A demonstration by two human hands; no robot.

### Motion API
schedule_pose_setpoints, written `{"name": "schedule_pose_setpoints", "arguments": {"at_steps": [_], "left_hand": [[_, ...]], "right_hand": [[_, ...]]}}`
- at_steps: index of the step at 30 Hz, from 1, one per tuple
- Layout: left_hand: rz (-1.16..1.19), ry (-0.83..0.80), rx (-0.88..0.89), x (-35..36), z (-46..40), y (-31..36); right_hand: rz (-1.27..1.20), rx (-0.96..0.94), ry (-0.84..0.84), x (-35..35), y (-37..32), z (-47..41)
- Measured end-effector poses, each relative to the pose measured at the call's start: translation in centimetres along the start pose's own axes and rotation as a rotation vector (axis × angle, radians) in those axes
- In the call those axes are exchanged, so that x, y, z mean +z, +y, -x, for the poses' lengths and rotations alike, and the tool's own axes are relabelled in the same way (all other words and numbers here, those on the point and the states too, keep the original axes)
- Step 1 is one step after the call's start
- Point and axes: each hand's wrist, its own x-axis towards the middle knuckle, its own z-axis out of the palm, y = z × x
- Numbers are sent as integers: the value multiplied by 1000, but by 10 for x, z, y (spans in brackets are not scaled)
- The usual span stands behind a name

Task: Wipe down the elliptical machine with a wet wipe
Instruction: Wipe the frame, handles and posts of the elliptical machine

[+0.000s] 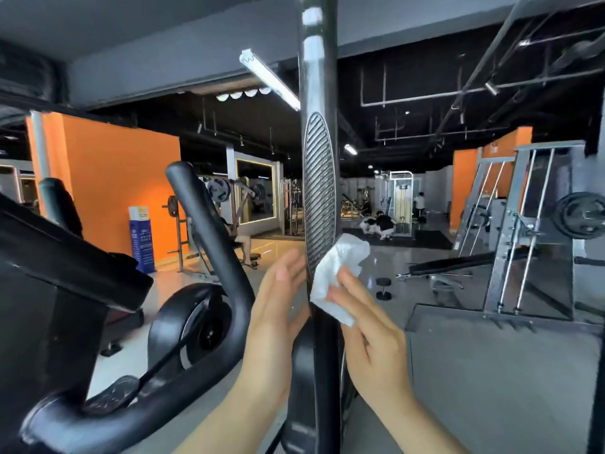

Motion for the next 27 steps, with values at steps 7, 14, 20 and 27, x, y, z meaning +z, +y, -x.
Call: {"name": "schedule_pose_setpoints", "arguments": {"at_steps": [7,14,20,27], "left_hand": [[13,-26,-1,-9,3,2],[-74,-42,-5,-27,7,-7],[-107,-19,-86,-35,25,-32],[-143,67,-183,-60,90,-68]], "right_hand": [[88,-98,1,-2,-19,-91],[103,-96,84,14,-25,-124],[227,-300,-111,8,4,-48],[298,-400,-328,-1,28,62]]}}
